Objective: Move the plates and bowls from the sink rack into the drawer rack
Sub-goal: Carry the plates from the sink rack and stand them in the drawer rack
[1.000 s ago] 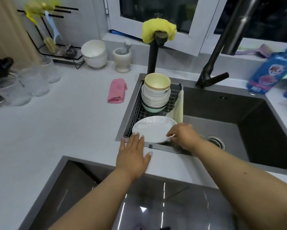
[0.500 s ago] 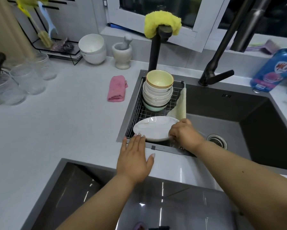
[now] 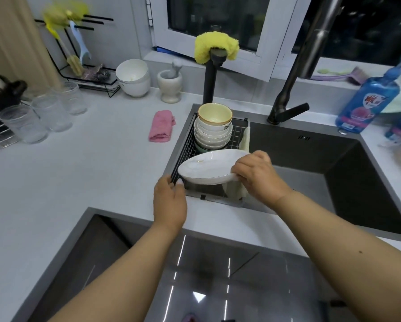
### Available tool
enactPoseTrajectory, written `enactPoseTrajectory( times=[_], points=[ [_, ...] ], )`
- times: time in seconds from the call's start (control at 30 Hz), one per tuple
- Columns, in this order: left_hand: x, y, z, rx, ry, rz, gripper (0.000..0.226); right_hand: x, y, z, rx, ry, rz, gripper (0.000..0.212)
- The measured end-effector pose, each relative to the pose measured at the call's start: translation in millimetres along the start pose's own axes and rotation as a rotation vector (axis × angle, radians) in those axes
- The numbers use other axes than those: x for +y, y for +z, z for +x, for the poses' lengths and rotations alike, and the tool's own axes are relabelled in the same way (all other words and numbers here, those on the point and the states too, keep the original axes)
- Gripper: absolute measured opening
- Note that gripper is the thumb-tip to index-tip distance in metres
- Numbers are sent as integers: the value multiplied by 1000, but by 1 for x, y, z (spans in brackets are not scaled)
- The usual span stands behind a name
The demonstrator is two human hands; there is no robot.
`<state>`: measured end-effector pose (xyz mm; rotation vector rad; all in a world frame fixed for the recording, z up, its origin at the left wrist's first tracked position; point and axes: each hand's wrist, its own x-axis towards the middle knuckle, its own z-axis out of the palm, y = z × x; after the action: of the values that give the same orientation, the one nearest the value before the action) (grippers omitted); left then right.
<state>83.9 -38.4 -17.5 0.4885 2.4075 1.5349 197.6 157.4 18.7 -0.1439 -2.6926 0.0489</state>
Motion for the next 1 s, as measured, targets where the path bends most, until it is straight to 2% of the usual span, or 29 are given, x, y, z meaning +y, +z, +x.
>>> enactPoseTrajectory(
  times=[0.1, 0.2, 0.33, 0.4, 0.53, 0.6, 0.7, 0.8, 1.0],
  points=[
    [27, -5, -10, -103, -296, -423, 34, -10, -19, -12, 54, -81, 7, 20],
    [48, -12, -33, -171, -555, -840, 28, -23, -37, -27, 90, -171, 21, 20],
    [52, -21, -76, -134, -597, -916, 33, -43, -57, -56, 106, -257, 87, 5],
    [51, -23, -101, -90, -579, -913, 36, -51, -66, -75, 87, -242, 152, 5],
    [50, -26, -159, -1, -527, -918, 36, -72, -86, -113, 74, -10, 348, 40],
    [51, -29, -188, 53, -528, -927, 35, -83, -95, -127, 93, 118, 434, 48],
    [56, -36, -231, 119, -521, -954, 28, -100, -103, -146, 72, 288, 527, 43],
    [55, -43, -266, 172, -505, -957, 29, -116, -107, -159, -20, 447, 698, 37],
    [46, -65, -318, 288, -510, -995, 32, -160, -122, -172, -289, 805, 1532, 31]
  ],
)
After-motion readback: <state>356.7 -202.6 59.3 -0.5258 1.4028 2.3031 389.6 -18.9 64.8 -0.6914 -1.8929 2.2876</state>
